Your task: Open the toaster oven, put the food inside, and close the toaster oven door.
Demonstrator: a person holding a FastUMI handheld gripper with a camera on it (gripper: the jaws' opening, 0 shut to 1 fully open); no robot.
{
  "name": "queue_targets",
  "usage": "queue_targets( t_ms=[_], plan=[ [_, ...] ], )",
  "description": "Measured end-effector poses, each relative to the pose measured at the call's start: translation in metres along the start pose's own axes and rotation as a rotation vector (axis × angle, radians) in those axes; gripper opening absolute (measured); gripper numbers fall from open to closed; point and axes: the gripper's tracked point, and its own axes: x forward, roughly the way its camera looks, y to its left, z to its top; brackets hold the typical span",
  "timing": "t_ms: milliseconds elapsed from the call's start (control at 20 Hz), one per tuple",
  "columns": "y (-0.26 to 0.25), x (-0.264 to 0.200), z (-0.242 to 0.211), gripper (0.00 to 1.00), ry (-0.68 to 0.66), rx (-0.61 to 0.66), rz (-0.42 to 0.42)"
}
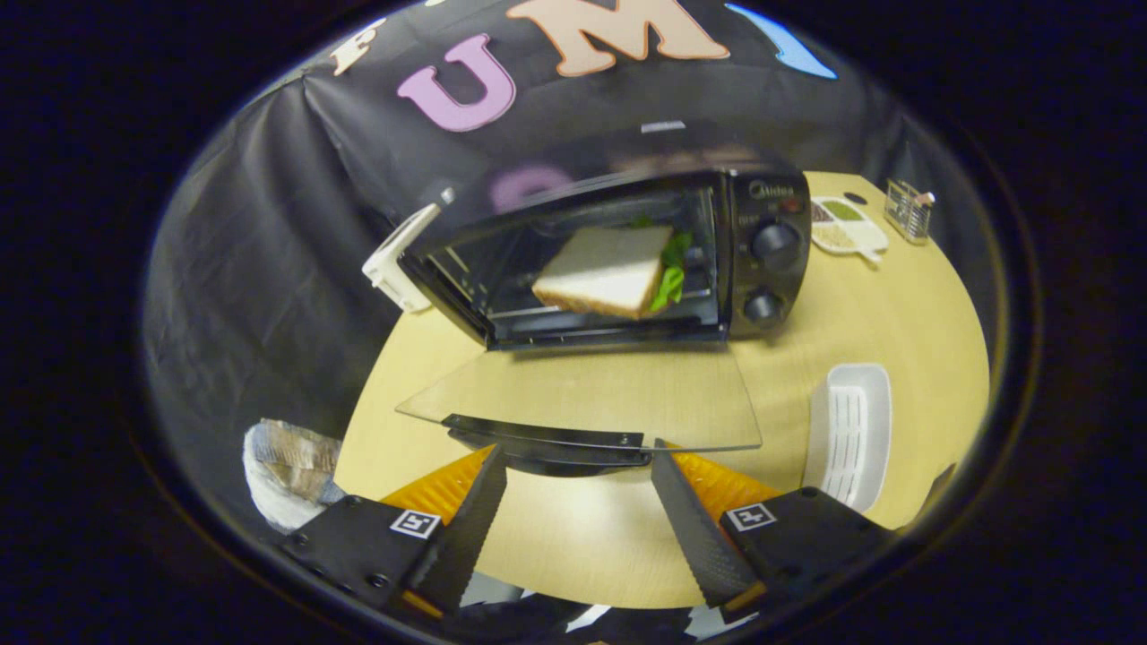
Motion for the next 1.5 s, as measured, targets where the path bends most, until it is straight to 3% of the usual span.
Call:
queue_targets(
  t_ms=[400, 750, 1000, 1250, 1500],
  plan=[
    [0.007, 0.007, 0.069, 0.99, -0.115, 0.029, 0.030],
    [0.009, -0.016, 0.146, 0.99, -0.361, -0.053, -0.005],
    [-0.025, -0.083, 0.214, 0.99, -0.617, -0.102, -0.103],
    [-0.087, -0.182, 0.280, 0.99, -0.839, -0.138, -0.242],
    [-0.144, -0.267, 0.319, 0.99, -0.978, -0.174, -0.346]
  ],
)
